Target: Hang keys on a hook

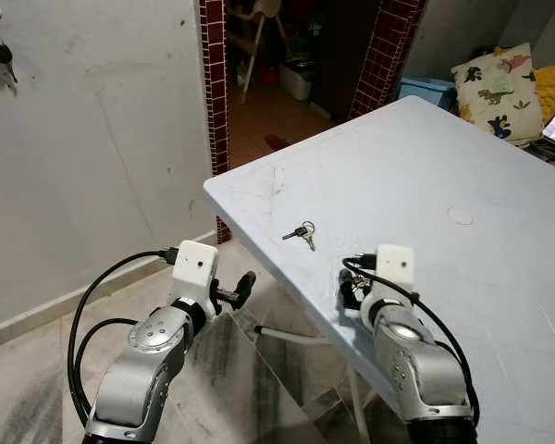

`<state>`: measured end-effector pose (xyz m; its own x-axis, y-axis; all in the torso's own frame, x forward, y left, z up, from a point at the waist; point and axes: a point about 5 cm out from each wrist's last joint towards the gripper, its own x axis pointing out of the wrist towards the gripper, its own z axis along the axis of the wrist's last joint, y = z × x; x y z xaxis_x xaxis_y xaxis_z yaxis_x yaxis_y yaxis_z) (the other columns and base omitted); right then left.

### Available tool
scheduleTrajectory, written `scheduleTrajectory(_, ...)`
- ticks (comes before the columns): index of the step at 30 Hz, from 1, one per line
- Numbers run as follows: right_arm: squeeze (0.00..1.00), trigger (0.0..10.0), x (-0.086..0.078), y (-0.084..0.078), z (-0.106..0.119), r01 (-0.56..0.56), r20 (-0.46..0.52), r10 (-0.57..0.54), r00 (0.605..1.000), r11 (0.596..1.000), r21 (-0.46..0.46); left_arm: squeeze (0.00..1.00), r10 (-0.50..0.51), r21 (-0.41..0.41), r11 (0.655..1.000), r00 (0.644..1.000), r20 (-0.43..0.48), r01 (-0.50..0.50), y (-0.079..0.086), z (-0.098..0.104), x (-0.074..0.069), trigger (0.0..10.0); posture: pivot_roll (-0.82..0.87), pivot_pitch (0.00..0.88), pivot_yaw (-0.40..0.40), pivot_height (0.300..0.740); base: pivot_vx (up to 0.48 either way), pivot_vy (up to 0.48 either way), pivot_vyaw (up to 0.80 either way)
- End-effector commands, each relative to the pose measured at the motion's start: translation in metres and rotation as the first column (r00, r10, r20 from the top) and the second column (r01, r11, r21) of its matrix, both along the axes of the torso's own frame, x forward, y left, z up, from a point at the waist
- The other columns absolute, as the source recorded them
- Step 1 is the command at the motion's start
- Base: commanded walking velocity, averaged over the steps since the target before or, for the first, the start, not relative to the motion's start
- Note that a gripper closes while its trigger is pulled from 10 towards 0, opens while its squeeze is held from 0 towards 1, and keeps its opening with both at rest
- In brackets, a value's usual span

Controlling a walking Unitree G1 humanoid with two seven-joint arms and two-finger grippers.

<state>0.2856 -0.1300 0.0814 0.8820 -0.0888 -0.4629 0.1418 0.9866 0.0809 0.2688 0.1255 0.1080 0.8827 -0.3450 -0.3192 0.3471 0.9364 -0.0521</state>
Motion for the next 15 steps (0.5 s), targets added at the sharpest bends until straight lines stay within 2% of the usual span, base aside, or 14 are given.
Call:
scheduleTrajectory(1, 0.0, 0.0, -0.008, 0.009, -0.019, 0.016, -0.097, -0.01, 0.995, 0.998, 0.064, 0.0, -0.01, 0.007, 1.0, 1.0, -0.014, 0.01, -0.002, -0.002, 0.001, 10.0, 0.13, 0.041, -0.083, 0.74, 0.0, 0.0, 0.0)
scheduleTrajectory(7, 0.0, 0.0, -0.009, 0.014, -0.027, -0.002, -0.131, 0.016, 0.991, 0.995, 0.104, 0.0, -0.022, 0.005, 1.0, 0.999, -0.023, 0.022, -0.005, -0.003, -0.001, 10.0, 0.13, 0.043, -0.085, 0.74, 0.0, 0.0, 0.0)
scheduleTrajectory(15, 0.0, 0.0, -0.001, 0.02, -0.023, -0.036, -0.107, 0.048, 0.993, 0.993, 0.11, 0.0, -0.023, 0.004, 1.0, 0.999, -0.024, 0.023, -0.005, -0.003, 0.0, 10.0, 0.13, 0.045, -0.087, 0.74, 0.0, 0.0, 0.0)
